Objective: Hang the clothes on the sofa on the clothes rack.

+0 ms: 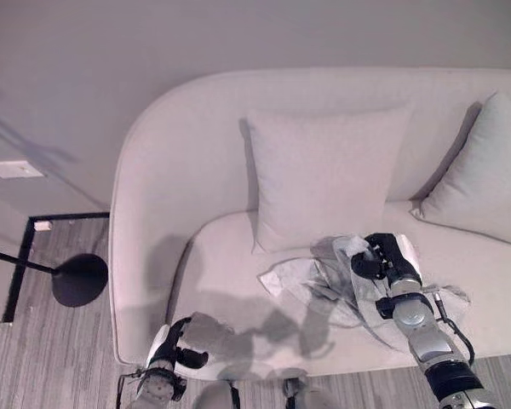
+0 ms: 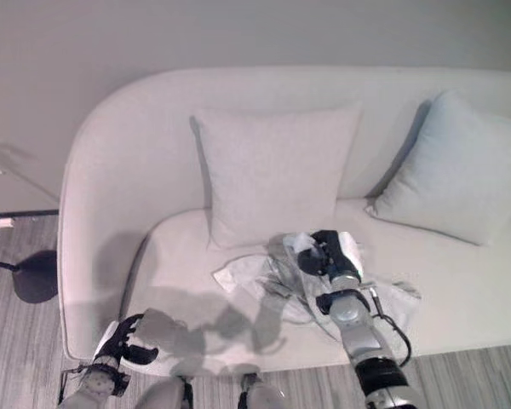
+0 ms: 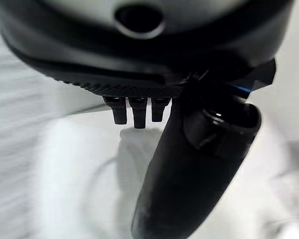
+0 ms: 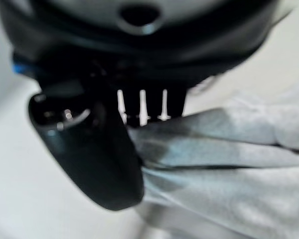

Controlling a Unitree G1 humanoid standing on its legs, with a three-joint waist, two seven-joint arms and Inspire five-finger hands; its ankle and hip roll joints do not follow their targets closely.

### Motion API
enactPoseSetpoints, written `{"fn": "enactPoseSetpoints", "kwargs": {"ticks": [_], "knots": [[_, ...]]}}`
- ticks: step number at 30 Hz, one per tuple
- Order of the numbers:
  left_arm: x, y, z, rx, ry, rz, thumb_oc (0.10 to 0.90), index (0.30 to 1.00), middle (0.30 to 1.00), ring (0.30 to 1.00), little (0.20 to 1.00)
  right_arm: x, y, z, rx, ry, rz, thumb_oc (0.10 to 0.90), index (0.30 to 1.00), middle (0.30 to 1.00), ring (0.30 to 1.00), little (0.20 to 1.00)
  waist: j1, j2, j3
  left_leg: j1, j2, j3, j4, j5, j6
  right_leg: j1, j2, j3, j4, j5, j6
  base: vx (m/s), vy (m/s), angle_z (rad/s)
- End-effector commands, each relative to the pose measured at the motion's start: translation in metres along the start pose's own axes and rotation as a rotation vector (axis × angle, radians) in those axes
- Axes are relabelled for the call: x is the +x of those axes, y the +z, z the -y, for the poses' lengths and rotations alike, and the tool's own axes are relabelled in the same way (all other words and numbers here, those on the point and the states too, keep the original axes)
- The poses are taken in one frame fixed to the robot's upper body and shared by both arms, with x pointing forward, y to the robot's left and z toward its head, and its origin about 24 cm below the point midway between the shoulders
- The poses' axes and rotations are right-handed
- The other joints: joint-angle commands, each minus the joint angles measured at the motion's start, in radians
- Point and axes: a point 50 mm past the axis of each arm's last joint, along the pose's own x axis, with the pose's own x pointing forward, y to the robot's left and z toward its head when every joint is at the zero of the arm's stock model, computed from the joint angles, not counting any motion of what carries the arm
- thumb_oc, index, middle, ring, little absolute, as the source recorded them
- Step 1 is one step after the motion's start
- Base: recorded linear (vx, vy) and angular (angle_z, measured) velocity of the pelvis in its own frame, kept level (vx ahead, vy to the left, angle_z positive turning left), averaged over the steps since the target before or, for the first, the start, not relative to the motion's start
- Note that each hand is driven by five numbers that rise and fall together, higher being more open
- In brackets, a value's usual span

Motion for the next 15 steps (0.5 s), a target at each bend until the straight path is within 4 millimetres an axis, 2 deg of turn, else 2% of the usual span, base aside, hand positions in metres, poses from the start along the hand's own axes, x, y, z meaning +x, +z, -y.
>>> {"fn": "enactPoseSetpoints", "kwargs": {"ticks": [1,4,5,6,9,10,11,12,13,14,15], "knots": [[0.008,0.017,-0.012,-0.104,0.069,0.073,0.800,0.900,0.900,0.900,0.900,0.014,0.059,0.026,0.202,-0.113,0.306,0.400,0.300,0.300,0.300,0.300,0.048,-0.021,-0.128,0.020,0.073,-0.067,0.005,-0.108,-0.048,-0.018,-0.024,-0.035,0.014,-0.130,0.045,0.05,0.013,0.07],[0.007,0.031,-0.020,-0.242,0.110,0.136,0.800,0.900,0.900,0.900,0.900,0.018,0.096,0.026,0.301,-0.113,0.431,0.400,0.300,0.300,0.300,0.300,0.072,-0.029,-0.155,0.038,0.071,-0.074,0.005,-0.110,-0.047,0.006,-0.022,-0.044,0.014,-0.137,0.042,0.03,0.011,0.11],[0.007,0.031,-0.020,-0.242,0.110,0.136,0.800,0.900,0.900,0.900,0.900,0.018,0.096,0.026,0.301,-0.113,0.431,0.400,0.300,0.300,0.300,0.300,0.072,-0.029,-0.155,0.038,0.071,-0.074,0.005,-0.110,-0.047,0.006,-0.022,-0.044,0.014,-0.137,0.042,0.03,0.007,0.06],[0.006,0.038,-0.023,-0.283,0.113,0.171,0.800,0.900,0.900,0.900,0.900,0.020,0.111,0.027,0.319,-0.111,0.478,0.400,0.300,0.300,0.300,0.300,0.081,-0.032,-0.165,0.045,0.071,-0.076,0.005,-0.111,-0.047,0.014,-0.022,-0.048,0.014,-0.140,0.040,0.04,0.018,0.08],[-0.001,0.056,-0.029,-0.349,0.109,0.265,0.800,0.900,0.900,0.900,0.900,0.021,0.160,0.028,0.377,-0.076,0.643,0.400,0.300,0.300,0.300,0.300,0.104,-0.041,-0.190,0.060,0.070,-0.081,0.005,-0.114,-0.046,0.037,-0.018,-0.056,0.014,-0.147,0.037,0.04,0.020,0.08],[-0.004,0.068,-0.030,-0.346,0.097,0.325,0.800,0.900,0.900,0.900,0.900,0.022,0.189,0.034,0.384,-0.083,0.739,0.400,0.300,0.300,0.300,0.300,0.117,-0.047,-0.203,0.064,0.069,-0.087,0.005,-0.114,-0.046,0.047,-0.017,-0.061,0.014,-0.150,0.034,0.02,0.007,0.07],[-0.004,0.068,-0.030,-0.347,0.099,0.325,0.800,0.900,0.900,0.900,0.900,0.022,0.190,0.034,0.384,-0.082,0.741,0.400,0.300,0.300,0.300,0.300,0.115,-0.046,-0.200,0.066,0.069,-0.087,0.005,-0.114,-0.047,0.048,-0.017,-0.061,0.014,-0.150,0.034,0.02,0.009,0.19],[-0.007,0.080,-0.032,-0.342,0.095,0.382,0.800,0.900,0.900,0.900,0.900,0.025,0.217,0.043,0.385,-0.112,0.820,0.400,0.300,0.300,0.300,0.300,0.128,-0.052,-0.211,0.070,0.068,-0.091,0.005,-0.114,-0.047,0.056,-0.014,-0.066,0.014,-0.153,0.031,0.02,0.008,0.23],[-0.007,0.086,-0.034,-0.330,0.107,0.406,0.800,0.900,0.900,0.900,0.900,0.025,0.231,0.049,0.386,-0.131,0.860,0.400,0.300,0.300,0.300,0.300,0.133,-0.055,-0.216,0.072,0.067,-0.094,0.005,-0.114,-0.048,0.061,-0.012,-0.069,0.014,-0.156,0.029,0.03,0.006,0.23],[-0.008,0.097,-0.038,-0.313,0.132,0.451,0.800,0.900,0.900,0.900,0.900,0.024,0.257,0.057,0.408,-0.164,0.935,0.400,0.300,0.300,0.300,0.300,0.141,-0.063,-0.223,0.074,0.065,-0.099,0.005,-0.114,-0.049,0.067,-0.011,-0.074,0.014,-0.158,0.027,0.02,0.002,0.10],[-0.009,0.104,-0.043,-0.308,0.153,0.485,0.800,0.900,0.900,0.900,0.900,0.022,0.270,0.061,0.418,-0.183,0.971,0.400,0.300,0.300,0.300,0.300,0.146,-0.067,-0.230,0.076,0.064,-0.101,0.005,-0.114,-0.050,0.071,-0.010,-0.078,0.014,-0.160,0.026,0.02,-0.004,0.07]]}}
